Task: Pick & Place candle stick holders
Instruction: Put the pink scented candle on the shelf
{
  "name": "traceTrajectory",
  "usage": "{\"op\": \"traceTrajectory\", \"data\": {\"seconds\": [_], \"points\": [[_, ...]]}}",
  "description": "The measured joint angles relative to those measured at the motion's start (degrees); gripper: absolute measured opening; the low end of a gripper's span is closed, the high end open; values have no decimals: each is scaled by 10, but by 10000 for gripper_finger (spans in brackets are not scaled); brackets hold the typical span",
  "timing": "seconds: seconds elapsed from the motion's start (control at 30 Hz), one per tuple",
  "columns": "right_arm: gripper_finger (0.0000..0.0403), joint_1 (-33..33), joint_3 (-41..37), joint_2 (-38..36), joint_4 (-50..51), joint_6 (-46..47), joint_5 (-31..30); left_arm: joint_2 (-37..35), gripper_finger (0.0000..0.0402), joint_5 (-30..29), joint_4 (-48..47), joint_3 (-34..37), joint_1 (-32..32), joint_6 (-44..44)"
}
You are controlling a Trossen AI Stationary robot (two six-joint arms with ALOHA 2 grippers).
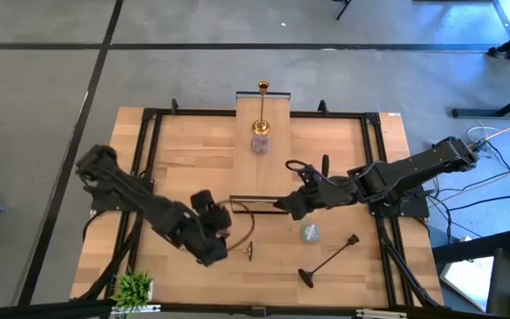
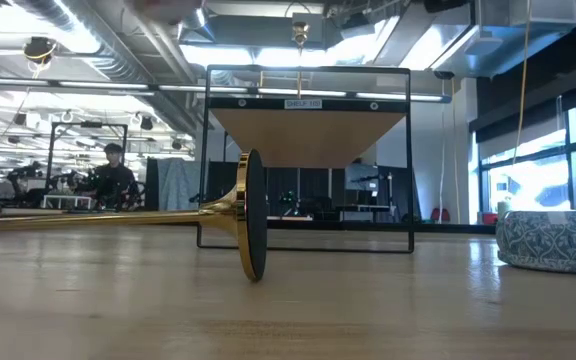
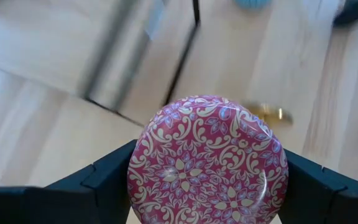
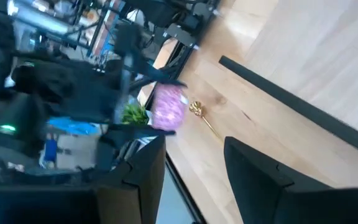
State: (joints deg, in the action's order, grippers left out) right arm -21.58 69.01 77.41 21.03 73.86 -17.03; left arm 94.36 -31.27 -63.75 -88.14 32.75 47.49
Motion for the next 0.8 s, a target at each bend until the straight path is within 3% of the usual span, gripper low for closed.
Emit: {"op": "traceTrajectory", "data": {"seconds": [0.23,0.57,0.8], "points": [[203,6,0,0,26,48,-1,-56,293,-24,38,0,-37,-63],[297,8,0,0,-45,38,6,-40,293,-18,199,0,-91,-178],[311,10,0,0,-56,54,7,-29,293,10,225,0,-122,-199]]}}
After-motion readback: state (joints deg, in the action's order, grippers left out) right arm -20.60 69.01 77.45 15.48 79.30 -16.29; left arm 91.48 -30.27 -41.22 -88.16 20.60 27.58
